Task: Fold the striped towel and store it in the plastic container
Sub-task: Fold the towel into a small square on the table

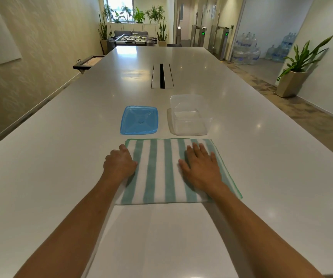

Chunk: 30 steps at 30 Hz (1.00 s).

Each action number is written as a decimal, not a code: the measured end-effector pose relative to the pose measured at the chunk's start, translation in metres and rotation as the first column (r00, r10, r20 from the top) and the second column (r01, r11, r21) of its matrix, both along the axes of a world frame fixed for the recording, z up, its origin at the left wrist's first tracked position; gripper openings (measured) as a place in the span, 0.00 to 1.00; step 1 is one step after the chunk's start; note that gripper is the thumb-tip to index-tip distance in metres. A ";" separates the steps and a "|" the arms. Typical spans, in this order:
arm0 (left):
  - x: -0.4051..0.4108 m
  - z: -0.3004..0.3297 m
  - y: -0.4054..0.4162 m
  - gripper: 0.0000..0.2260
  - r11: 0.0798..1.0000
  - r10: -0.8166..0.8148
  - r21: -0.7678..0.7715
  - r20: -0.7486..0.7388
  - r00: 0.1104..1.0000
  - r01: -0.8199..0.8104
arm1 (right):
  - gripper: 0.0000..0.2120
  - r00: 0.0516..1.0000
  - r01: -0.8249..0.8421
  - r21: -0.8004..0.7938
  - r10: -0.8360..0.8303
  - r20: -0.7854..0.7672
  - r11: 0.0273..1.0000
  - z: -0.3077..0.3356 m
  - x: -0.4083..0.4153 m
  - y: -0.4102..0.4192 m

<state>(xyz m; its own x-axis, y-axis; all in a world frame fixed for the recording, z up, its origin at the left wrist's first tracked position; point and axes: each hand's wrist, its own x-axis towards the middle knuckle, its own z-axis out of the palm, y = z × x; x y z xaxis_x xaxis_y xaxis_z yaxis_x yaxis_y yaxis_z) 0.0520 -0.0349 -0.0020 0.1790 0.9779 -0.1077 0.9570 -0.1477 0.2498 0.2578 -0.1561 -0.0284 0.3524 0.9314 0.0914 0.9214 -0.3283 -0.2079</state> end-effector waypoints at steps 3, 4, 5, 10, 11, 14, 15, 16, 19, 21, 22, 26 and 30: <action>0.002 0.001 0.000 0.31 0.998 0.025 -0.063 0.071 0.997 -0.021 | 0.34 0.999 -0.034 -0.073 0.032 -0.032 0.997 -0.011 -0.008 0.010; 0.001 0.002 0.002 0.32 0.995 0.043 -0.097 0.113 0.993 -0.032 | 0.34 0.999 -0.033 -0.098 0.030 -0.033 0.995 -0.015 -0.008 0.010; -0.001 0.002 0.003 0.32 0.991 0.061 -0.127 0.153 0.986 -0.042 | 0.35 0.999 -0.029 -0.112 0.026 -0.033 0.993 -0.018 -0.008 0.011; -0.011 0.005 0.009 0.33 0.962 0.150 -0.267 0.368 0.918 -0.050 | 0.35 0.999 -0.031 -0.119 0.028 -0.029 0.992 -0.019 -0.007 0.011; -0.012 0.004 0.008 0.34 0.955 0.166 -0.293 0.423 0.891 -0.039 | 0.35 0.999 -0.031 -0.119 0.028 -0.030 0.992 -0.019 -0.007 0.011; -0.015 0.002 0.010 0.32 0.956 0.196 -0.294 0.601 0.775 -0.014 | 0.34 0.999 -0.039 -0.119 0.034 -0.039 0.992 -0.020 -0.007 0.013; -0.016 0.003 0.011 0.30 0.960 0.199 -0.280 0.638 0.744 -0.016 | 0.33 0.998 -0.040 -0.121 0.035 -0.045 0.992 -0.020 -0.007 0.014; -0.018 0.005 0.014 0.28 0.964 0.193 -0.267 0.661 0.725 -0.014 | 0.33 0.998 -0.040 -0.127 0.034 -0.049 0.991 -0.020 -0.007 0.015; -0.024 0.016 0.024 0.20 0.972 0.161 -0.233 0.695 0.700 0.008 | 0.34 0.998 -0.039 -0.144 0.032 -0.051 0.989 -0.018 -0.011 0.020; -0.027 0.029 0.030 0.15 0.978 0.147 -0.207 0.728 0.670 0.010 | 0.35 0.998 -0.039 -0.140 0.031 -0.057 0.989 -0.018 -0.018 0.025; -0.028 0.036 0.033 0.14 0.981 0.141 -0.193 0.742 0.655 0.007 | 0.35 0.997 -0.046 -0.148 0.037 -0.064 0.988 -0.017 -0.023 0.028; -0.021 0.067 0.029 0.14 0.989 0.054 -0.131 0.767 0.640 0.073 | 0.36 0.989 -0.116 -0.142 0.101 -0.107 0.983 -0.005 -0.042 0.036; 0.009 0.086 0.003 0.16 0.977 -0.126 -0.012 0.770 0.626 0.211 | 0.29 0.733 -0.118 0.193 0.216 -0.644 0.974 0.032 -0.049 0.039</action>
